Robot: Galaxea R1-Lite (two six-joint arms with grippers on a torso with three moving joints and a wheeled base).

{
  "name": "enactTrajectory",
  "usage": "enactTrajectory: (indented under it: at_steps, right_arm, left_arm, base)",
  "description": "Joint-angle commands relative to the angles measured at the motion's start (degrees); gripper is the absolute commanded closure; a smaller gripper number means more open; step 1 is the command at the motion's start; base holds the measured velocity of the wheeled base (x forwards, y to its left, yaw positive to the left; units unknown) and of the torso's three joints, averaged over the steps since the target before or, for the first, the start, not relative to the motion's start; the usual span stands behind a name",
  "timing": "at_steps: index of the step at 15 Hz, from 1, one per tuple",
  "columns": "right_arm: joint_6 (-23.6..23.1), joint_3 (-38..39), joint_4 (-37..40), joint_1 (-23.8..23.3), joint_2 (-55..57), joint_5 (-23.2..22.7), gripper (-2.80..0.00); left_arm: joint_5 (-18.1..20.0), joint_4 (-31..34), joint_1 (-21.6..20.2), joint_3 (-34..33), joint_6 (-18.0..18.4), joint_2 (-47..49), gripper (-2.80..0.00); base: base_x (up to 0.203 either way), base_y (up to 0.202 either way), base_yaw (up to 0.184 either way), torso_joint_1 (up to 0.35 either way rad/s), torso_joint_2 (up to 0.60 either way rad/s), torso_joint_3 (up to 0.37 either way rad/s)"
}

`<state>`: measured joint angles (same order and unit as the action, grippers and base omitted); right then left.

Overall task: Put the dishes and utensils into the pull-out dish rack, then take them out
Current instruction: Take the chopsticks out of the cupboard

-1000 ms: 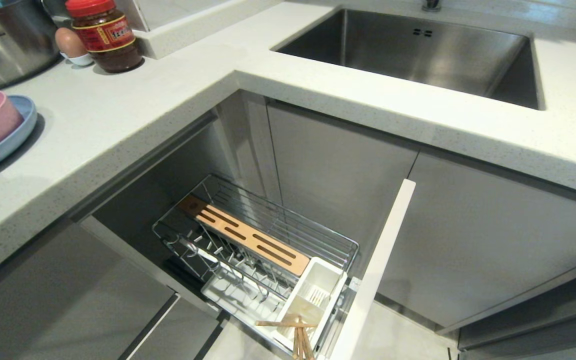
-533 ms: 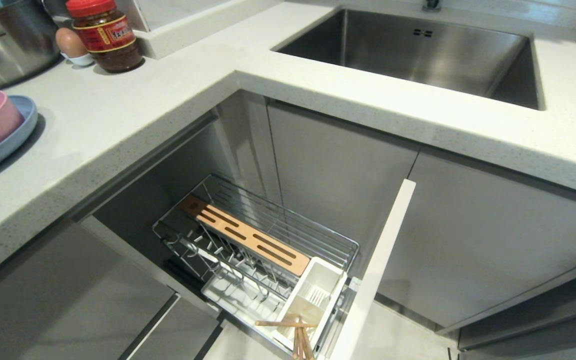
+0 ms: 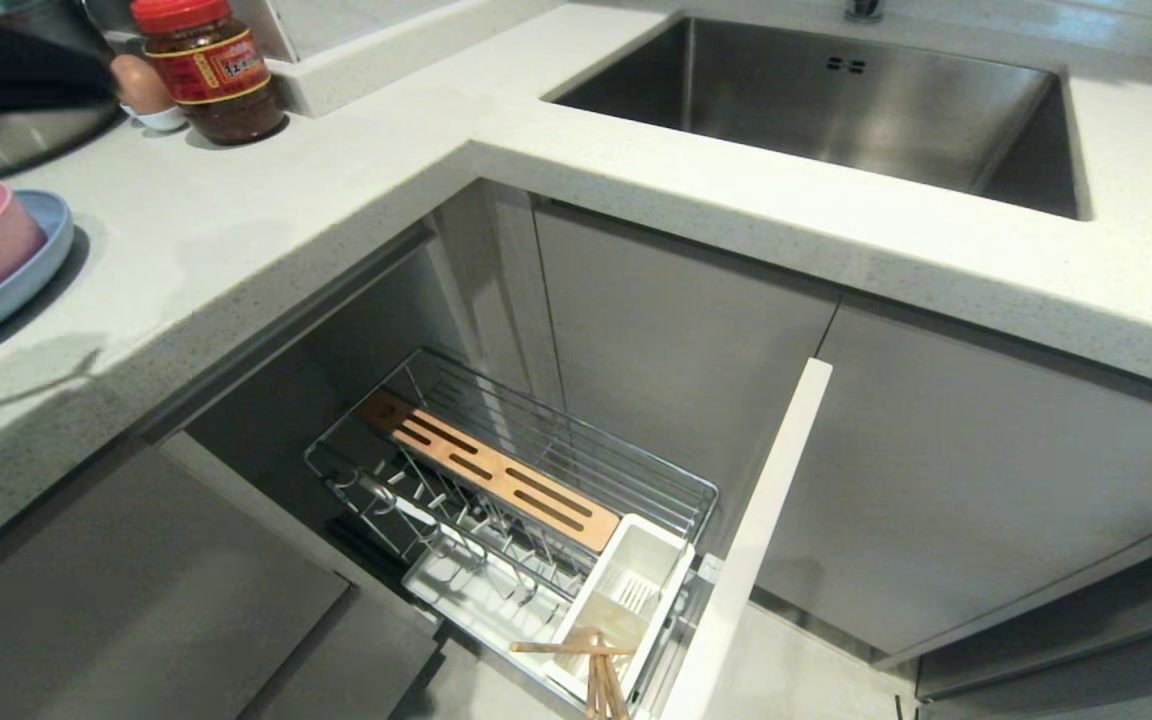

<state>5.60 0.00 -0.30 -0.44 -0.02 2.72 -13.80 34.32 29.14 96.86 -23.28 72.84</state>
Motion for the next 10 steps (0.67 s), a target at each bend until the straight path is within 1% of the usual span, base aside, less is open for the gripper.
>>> enactTrajectory:
  at_steps: [1, 2, 4, 5, 8, 10]
  right_arm:
    - [0.03, 0.0, -0.05, 0.0, -0.24, 0.01, 0.0]
    - [0.03, 0.0, -0.05, 0.0, -0.24, 0.01, 0.0]
    - [0.03, 0.0, -0.05, 0.0, -0.24, 0.01, 0.0]
    - [0.03, 0.0, -0.05, 0.0, -0.24, 0.01, 0.0]
    - [0.03, 0.0, -0.05, 0.0, -0.24, 0.01, 0.0]
    - [0.03, 0.01, -0.05, 0.0, -0.24, 0.01, 0.0]
  left_arm:
    - [-0.09, 7.79, 6.37, -0.18, -0.9, 8.66, 0.0]
    - [-0.06, 12.07, 8.12, -0.12, -1.91, 11.17, 0.0]
    - [0.13, 18.16, 10.94, 0.48, -3.61, 15.45, 0.0]
    - [0.25, 19.79, 11.58, 0.8, -4.02, 16.3, 0.0]
    - [0.24, 25.27, 11.79, 2.75, -6.58, 21.75, 0.0]
    - [1.26, 28.62, 12.49, 3.66, -6.92, 24.35, 0.0]
  base:
    - [0.0, 0.0, 0.0, 0.0, 0.0, 0.0]
    - [0.0, 0.0, 0.0, 0.0, 0.0, 0.0]
    - [0.0, 0.0, 0.0, 0.0, 0.0, 0.0]
    - [0.0, 0.0, 0.0, 0.0, 0.0, 0.0]
    - [0.0, 0.0, 0.0, 0.0, 0.0, 0.0]
    - [0.0, 0.0, 0.0, 0.0, 0.0, 0.0]
